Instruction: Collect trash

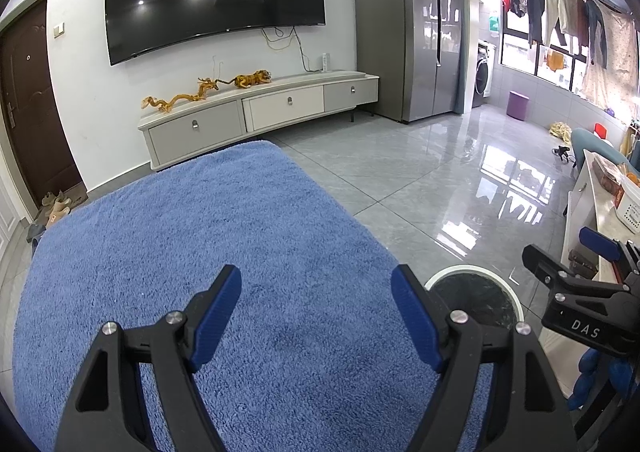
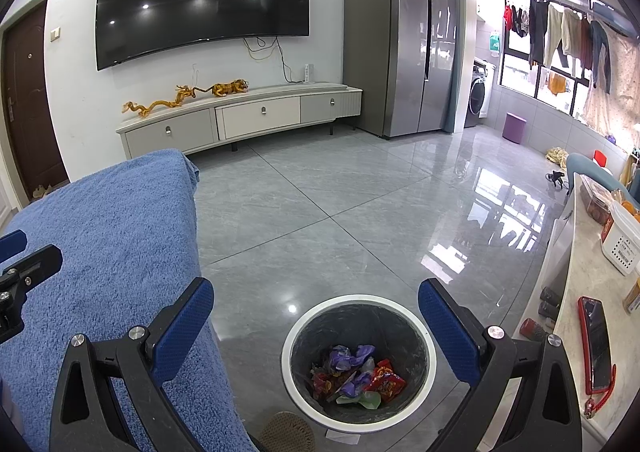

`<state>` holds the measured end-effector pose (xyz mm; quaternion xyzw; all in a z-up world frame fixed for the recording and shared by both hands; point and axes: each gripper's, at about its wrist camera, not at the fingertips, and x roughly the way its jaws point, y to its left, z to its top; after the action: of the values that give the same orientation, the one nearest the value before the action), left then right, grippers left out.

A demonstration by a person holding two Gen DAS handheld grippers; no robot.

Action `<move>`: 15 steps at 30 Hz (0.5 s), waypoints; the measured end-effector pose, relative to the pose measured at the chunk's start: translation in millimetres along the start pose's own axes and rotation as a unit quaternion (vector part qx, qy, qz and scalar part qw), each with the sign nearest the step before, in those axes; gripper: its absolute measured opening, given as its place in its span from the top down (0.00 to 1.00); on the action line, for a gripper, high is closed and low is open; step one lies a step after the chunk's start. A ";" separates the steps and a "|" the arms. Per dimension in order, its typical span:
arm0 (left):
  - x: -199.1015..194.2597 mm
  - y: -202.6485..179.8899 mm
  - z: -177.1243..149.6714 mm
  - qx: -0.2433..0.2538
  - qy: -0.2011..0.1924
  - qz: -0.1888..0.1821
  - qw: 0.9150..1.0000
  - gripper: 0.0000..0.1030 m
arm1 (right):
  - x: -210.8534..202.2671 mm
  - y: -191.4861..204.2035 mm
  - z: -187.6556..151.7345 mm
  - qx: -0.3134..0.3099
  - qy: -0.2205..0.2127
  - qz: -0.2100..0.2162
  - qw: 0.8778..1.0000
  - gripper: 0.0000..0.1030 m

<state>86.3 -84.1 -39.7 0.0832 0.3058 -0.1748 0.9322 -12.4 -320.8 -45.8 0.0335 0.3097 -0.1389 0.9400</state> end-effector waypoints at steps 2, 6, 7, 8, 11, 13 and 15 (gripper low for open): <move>0.1 0.3 -0.1 0.000 0.000 0.000 1.000 0.26 | -0.4 -1.1 -0.9 0.000 0.000 0.000 1.000 0.00; 0.3 0.0 -1.3 -0.001 0.001 -0.001 1.000 0.26 | 0.3 -1.6 -5.1 0.000 0.002 -0.001 1.000 0.00; 1.0 0.1 -0.8 0.000 0.002 -0.001 1.000 0.26 | 0.4 -1.4 -4.8 0.000 0.002 -0.001 1.000 0.00; 2.1 0.2 -0.2 0.000 0.002 -0.001 1.000 0.26 | 0.5 -1.3 -4.6 0.000 0.002 -0.001 1.000 0.00; 2.3 -1.0 -1.5 0.000 0.003 -0.002 1.000 0.26 | 0.5 -1.8 -5.0 -0.001 0.003 -0.001 1.000 0.00; 2.4 -1.2 -1.3 0.000 0.003 -0.002 1.000 0.26 | 0.8 -1.4 -5.3 -0.001 0.005 -0.001 1.000 0.00; 2.2 -1.3 -1.6 -0.001 0.004 -0.002 1.000 0.26 | 0.7 -1.3 -5.1 -0.001 0.004 -0.001 1.000 0.00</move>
<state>86.6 -85.6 -42.4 0.0827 0.3095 -0.1764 0.9307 -15.2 -321.4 -50.3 0.0331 0.3140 -0.1398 0.9385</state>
